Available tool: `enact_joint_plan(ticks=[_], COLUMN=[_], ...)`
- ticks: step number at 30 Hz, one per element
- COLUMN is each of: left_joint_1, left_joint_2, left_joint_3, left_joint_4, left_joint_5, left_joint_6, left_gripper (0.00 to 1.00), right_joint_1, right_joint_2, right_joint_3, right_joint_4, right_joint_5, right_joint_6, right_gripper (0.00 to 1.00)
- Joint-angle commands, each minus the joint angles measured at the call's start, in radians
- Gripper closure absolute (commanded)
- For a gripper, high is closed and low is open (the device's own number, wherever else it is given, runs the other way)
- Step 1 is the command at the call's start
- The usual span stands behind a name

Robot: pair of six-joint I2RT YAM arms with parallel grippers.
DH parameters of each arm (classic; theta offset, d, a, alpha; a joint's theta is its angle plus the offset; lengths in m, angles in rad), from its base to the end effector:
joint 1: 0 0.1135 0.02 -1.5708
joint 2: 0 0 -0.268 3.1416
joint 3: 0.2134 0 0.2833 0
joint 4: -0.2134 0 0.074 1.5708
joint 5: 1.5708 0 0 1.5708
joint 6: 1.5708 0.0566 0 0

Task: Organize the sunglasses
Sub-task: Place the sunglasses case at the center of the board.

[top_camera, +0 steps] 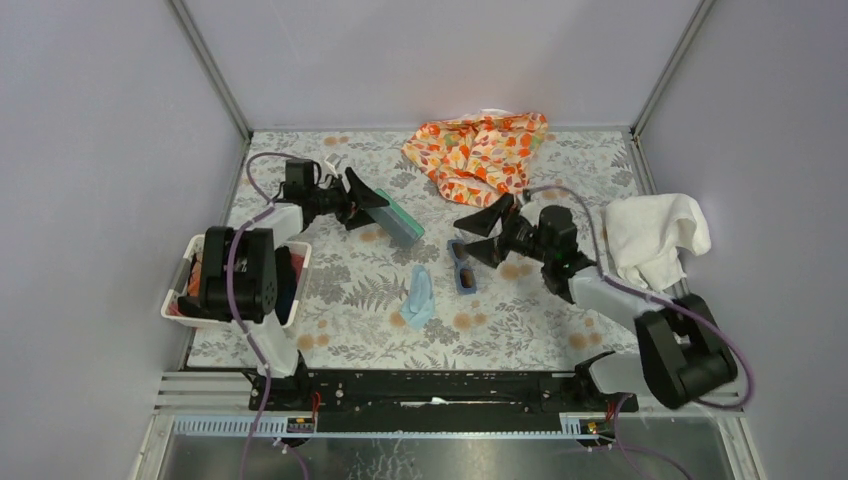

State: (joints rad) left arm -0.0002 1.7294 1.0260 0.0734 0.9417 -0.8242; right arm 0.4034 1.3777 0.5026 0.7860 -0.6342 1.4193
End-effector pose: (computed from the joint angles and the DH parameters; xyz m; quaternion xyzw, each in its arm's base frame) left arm 0.3990 -0.0458 0.1816 -0.1297 0.8103 -0.5323 0.2081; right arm 0.2731 0.1530 0.1918 0.1571 0.7149 0.6478 0.2110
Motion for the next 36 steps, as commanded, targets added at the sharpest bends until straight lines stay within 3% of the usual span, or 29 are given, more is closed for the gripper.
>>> enact_joint_plan(ticks=[1, 6, 14, 23, 31, 36], left_joint_1=[-0.020, -0.076, -0.083, -0.083, -0.083, -0.082], left_joint_2=[0.082, 0.179, 0.331, 0.412, 0.380, 0.374], left_joint_3=[0.114, 0.267, 0.385, 0.476, 0.516, 0.518], left_joint_4=[-0.193, -0.377, -0.503, -0.566, -0.584, -0.592], left_joint_5=[-0.029, -0.099, -0.106, -0.166, -0.241, -0.264], left_joint_6=[0.125, 0.254, 0.315, 0.315, 0.298, 0.299], left_gripper=[1.00, 1.00, 1.00, 0.31, 0.06, 0.02], right_joint_1=[-0.009, -0.016, -0.018, -0.018, -0.018, -0.019], right_joint_2=[-0.198, -0.294, -0.321, -0.358, -0.366, -0.362], right_joint_3=[0.227, 0.336, 0.321, 0.323, 0.318, 0.320], right_joint_4=[-0.753, -0.980, -1.018, -1.068, -1.074, -1.073], right_joint_5=[0.235, 0.387, 0.422, 0.462, 0.467, 0.464], right_joint_6=[-0.515, -0.670, -0.693, -0.729, -0.740, -0.745], right_gripper=[0.00, 0.00, 0.00, 0.00, 0.00, 0.00])
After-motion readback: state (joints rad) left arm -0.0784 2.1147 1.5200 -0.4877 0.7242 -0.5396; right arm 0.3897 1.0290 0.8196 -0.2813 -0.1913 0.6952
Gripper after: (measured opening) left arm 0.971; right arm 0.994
